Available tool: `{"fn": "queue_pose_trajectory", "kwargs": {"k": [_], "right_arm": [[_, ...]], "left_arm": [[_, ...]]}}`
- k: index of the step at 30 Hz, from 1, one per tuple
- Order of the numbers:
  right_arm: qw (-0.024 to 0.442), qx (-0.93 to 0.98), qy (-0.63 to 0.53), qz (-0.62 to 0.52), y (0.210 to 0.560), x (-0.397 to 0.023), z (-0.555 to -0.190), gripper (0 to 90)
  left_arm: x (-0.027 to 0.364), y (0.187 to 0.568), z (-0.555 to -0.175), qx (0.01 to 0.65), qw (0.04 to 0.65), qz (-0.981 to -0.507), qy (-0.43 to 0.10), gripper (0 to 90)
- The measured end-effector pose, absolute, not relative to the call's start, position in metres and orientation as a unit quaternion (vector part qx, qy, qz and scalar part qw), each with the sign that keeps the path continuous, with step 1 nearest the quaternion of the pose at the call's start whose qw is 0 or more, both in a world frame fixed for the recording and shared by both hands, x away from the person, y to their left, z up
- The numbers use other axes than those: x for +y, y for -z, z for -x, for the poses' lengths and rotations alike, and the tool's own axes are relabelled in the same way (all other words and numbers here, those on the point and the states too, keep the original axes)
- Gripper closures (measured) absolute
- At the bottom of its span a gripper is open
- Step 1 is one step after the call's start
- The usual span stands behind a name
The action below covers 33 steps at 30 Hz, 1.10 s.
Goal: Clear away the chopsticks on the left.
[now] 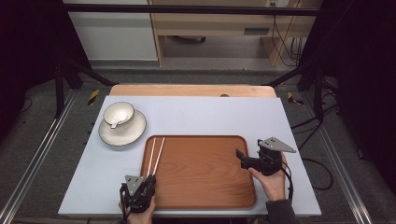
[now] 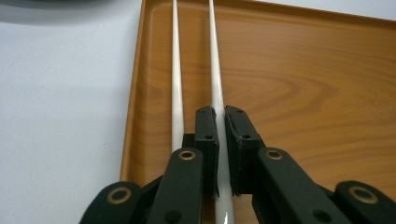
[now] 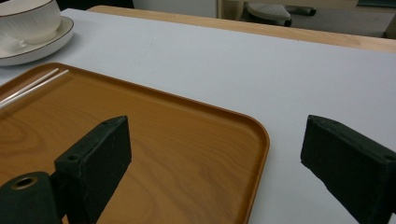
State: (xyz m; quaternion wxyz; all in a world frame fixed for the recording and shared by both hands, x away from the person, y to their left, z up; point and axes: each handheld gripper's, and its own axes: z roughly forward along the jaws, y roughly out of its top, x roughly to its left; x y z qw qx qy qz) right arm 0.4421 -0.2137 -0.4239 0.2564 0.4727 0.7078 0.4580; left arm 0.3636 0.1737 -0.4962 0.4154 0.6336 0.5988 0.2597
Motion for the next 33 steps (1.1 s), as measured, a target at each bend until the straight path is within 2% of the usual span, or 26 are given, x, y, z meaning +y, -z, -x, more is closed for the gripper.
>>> {"fn": "queue_pose_trajectory", "kwargs": {"k": [26,30,33], "right_arm": [[0.257,0.707,-0.461,-0.471,0.422,-0.215,-0.441,8.9],[0.259,0.705,-0.463,-0.471,0.421,-0.216,-0.441,8.9],[0.26,0.704,-0.463,-0.472,0.421,-0.217,-0.441,8.8]], "left_arm": [[0.173,0.493,-0.367,0.59,0.42,-0.643,-0.249,80.6],[0.177,0.48,-0.366,0.567,0.445,-0.646,-0.252,74.9],[0.181,0.467,-0.367,0.542,0.472,-0.649,-0.249,67.0]]}}
